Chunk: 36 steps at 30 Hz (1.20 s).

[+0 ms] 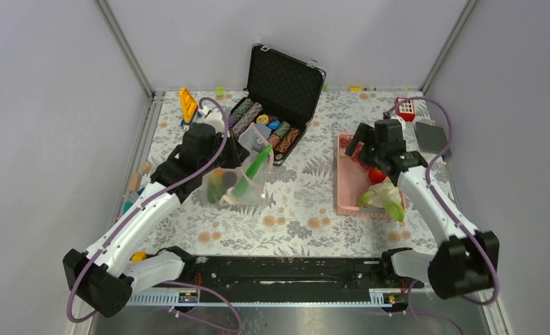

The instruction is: Place the food in the zip-top bag and seal the zipper

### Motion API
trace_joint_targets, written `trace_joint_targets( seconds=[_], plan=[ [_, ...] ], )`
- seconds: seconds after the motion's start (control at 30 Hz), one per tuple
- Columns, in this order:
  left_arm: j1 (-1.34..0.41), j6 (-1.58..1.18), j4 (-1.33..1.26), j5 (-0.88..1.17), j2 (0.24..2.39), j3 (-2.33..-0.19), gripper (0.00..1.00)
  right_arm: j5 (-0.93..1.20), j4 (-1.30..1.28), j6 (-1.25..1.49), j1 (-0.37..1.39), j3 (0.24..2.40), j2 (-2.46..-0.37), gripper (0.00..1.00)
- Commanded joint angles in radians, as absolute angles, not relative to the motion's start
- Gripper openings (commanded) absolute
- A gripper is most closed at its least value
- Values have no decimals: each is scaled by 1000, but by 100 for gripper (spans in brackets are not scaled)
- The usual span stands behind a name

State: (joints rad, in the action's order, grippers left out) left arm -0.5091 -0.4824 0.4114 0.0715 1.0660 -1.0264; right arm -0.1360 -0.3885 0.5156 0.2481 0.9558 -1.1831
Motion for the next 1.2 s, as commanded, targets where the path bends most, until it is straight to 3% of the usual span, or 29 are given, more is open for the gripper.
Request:
trace_joint_targets(
  seconds=[0.0, 0.13, 0.3, 0.43, 0.67, 0.8, 1.17],
  plan=[
    [-505, -450, 393, 74, 1090, -1063, 0, 50, -290, 608, 154, 997, -1331, 93],
    [-505, -442, 398, 68, 1095, -1063, 0, -18, -222, 348, 142, 1083, -1448, 91],
    [-505, -419, 400, 47, 1085, -1059, 0, 102, -373, -112, 143, 1188, -1549, 91],
    [-505, -411, 400, 34, 1083, -1058, 0, 64, -351, -332, 143, 1179, -1589, 89],
    [-505, -410, 401, 29, 1082, -1056, 0, 42, -350, -429, 141, 1224, -1687, 87],
    [-505, -410, 401, 28, 1082, -1057, 0, 41, -358, -434, 140, 1282, -1757, 77],
    [-505, -409, 403, 21, 1080, -1054, 0, 108, -464, -481, 140, 1411, -1896, 64]
  ],
)
